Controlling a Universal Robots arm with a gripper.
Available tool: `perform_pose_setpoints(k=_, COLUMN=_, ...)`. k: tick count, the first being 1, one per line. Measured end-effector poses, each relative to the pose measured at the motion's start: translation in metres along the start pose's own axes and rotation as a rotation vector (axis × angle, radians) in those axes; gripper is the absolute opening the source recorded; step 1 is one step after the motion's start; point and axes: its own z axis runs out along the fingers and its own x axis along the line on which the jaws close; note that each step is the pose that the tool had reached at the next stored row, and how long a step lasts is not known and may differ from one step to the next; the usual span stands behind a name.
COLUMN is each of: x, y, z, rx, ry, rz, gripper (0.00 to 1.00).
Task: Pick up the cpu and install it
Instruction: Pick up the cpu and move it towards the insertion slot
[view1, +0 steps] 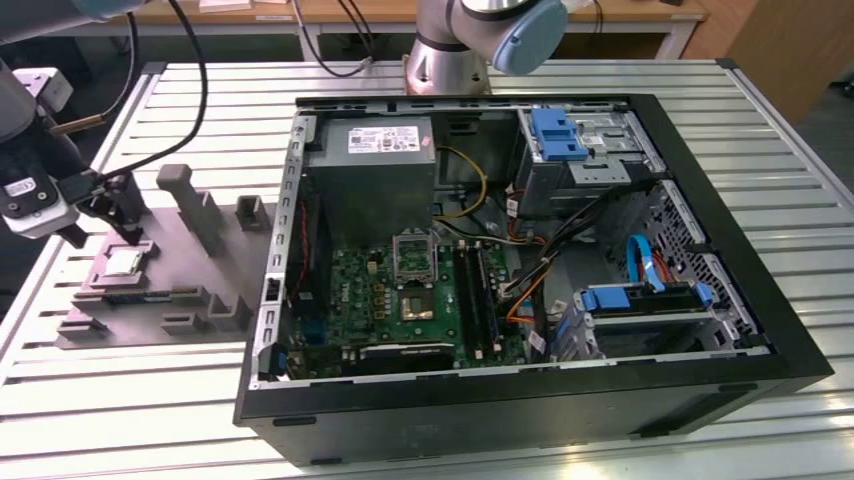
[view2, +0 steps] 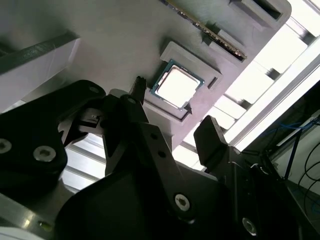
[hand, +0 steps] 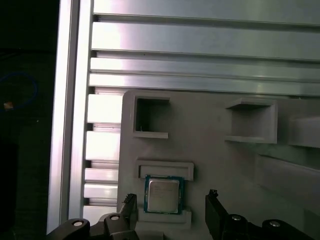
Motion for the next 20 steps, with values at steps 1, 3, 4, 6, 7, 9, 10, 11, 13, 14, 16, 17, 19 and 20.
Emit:
perform_pose_setpoints(k=1, x=0.0003, y=-0.0002, z=0.0013, rx=0.0001, ry=0.0002, rz=0.000, gripper=0.65)
perform_pose_setpoints(k=3, x=0.0008, y=-0.0009, z=0.0048, rx=0.0001, ry=0.0003, rz=0.000, gripper=0.65)
perform_pose_setpoints(k=4, x=0.0011, y=-0.0014, z=0.0066, rx=0.0002, ry=0.0003, rz=0.000, gripper=0.65)
perform_pose_setpoints(k=6, x=0.0016, y=-0.0022, z=0.0104, rx=0.0001, ry=0.0003, rz=0.000, gripper=0.65)
perform_pose_setpoints(k=7, x=0.0020, y=-0.0026, z=0.0121, rx=0.0001, ry=0.0003, rz=0.000, gripper=0.65)
perform_pose_setpoints(k=9, x=0.0024, y=-0.0030, z=0.0158, rx=0.0001, ry=0.0002, rz=0.000, gripper=0.65)
perform_pose_setpoints(k=10, x=0.0027, y=-0.0032, z=0.0174, rx=-0.0002, ry=0.0002, rz=0.000, gripper=0.65)
perform_pose_setpoints(k=11, x=0.0030, y=-0.0032, z=0.0185, rx=-0.0008, ry=0.0004, rz=0.000, gripper=0.65)
perform_pose_setpoints(k=13, x=0.0037, y=-0.0032, z=0.0203, rx=-0.0032, ry=0.0003, rz=0.000, gripper=0.65)
perform_pose_setpoints(k=14, x=0.0045, y=-0.0032, z=0.0212, rx=-0.0034, ry=0.0004, rz=0.000, gripper=0.65)
perform_pose_setpoints(k=16, x=0.0050, y=-0.0033, z=0.0232, rx=-0.0038, ry=0.0001, rz=0.000, gripper=0.65)
perform_pose_setpoints(k=17, x=0.0050, y=-0.0033, z=0.0243, rx=-0.0040, ry=0.0000, rz=0.000, gripper=0.65)
perform_pose_setpoints(k=19, x=0.0052, y=-0.0033, z=0.0267, rx=-0.0042, ry=0.0006, rz=0.000, gripper=0.65)
perform_pose_setpoints(k=20, x=0.0052, y=-0.0034, z=0.0283, rx=-0.0043, ry=0.0011, rz=0.000, gripper=0.65)
